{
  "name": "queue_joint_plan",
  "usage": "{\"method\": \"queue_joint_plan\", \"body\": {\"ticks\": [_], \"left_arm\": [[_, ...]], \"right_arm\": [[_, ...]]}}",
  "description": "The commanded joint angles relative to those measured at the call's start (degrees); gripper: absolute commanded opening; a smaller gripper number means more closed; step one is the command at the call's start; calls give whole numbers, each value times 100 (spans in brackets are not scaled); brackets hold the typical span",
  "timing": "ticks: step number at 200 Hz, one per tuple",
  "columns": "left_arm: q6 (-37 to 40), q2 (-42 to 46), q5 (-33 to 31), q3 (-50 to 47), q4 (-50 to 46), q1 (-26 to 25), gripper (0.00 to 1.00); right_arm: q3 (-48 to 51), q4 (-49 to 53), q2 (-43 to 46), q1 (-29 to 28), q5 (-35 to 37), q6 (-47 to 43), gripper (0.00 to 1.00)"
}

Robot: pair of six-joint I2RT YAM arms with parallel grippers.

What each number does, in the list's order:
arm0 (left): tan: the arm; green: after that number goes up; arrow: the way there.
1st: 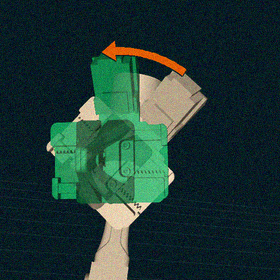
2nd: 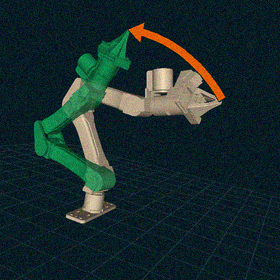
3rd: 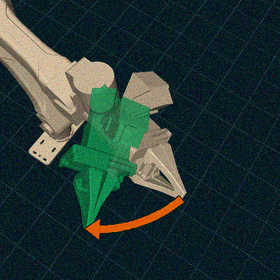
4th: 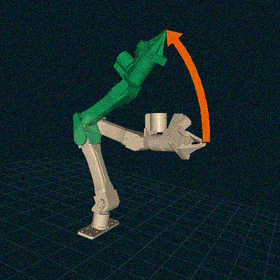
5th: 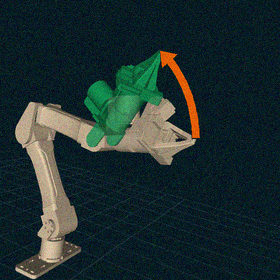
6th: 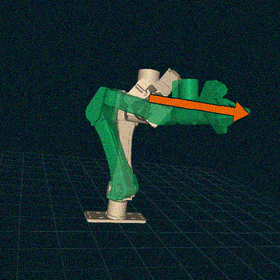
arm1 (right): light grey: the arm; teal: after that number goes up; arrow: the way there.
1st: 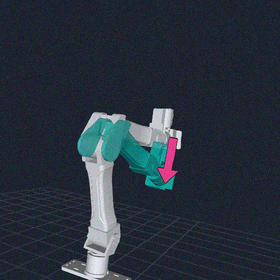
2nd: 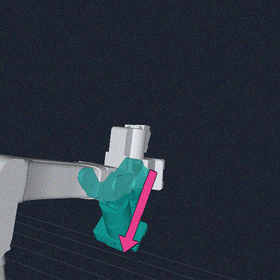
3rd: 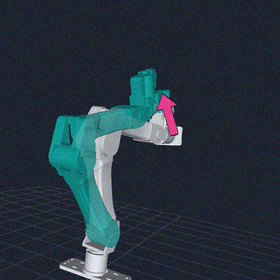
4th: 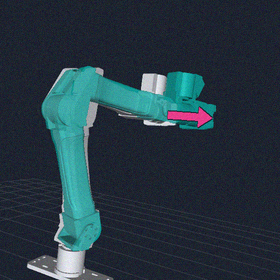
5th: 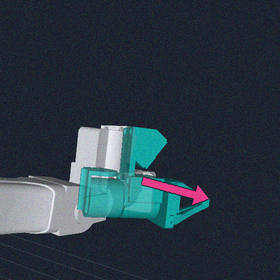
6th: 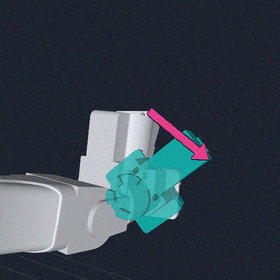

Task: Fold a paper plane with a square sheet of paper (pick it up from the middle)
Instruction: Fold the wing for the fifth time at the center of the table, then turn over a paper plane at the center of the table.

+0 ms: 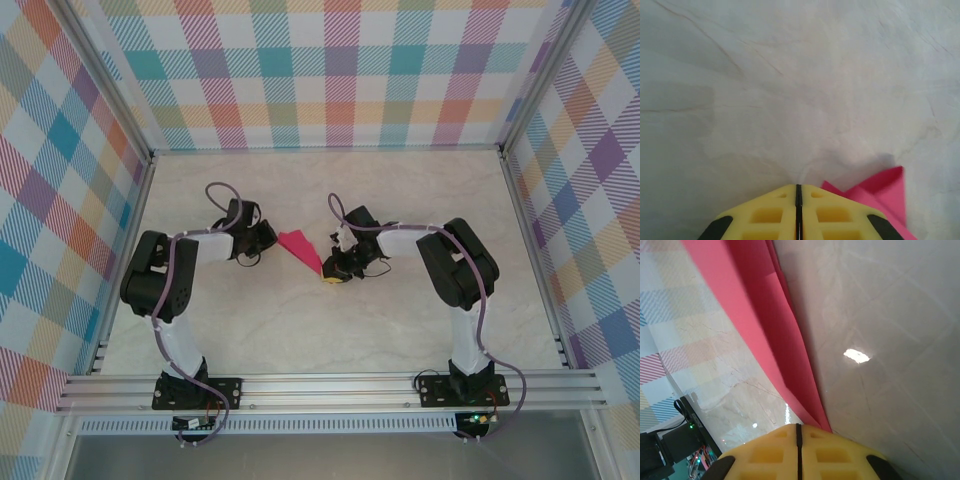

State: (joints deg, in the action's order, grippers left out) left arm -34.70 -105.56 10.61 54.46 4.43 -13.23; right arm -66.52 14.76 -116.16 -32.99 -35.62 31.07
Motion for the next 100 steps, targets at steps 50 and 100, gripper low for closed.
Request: {"method": "queue_joint_plan", "body": {"ticks": [50, 100], "left_arm": [[277, 1463, -798, -106, -1260, -10, 26], [117, 2094, -1481, -69, -2336, -698, 43]], "right_arm": [[-359, 644, 1201, 17, 660, 171, 41], [201, 607, 2541, 21, 2258, 206, 65]]}}
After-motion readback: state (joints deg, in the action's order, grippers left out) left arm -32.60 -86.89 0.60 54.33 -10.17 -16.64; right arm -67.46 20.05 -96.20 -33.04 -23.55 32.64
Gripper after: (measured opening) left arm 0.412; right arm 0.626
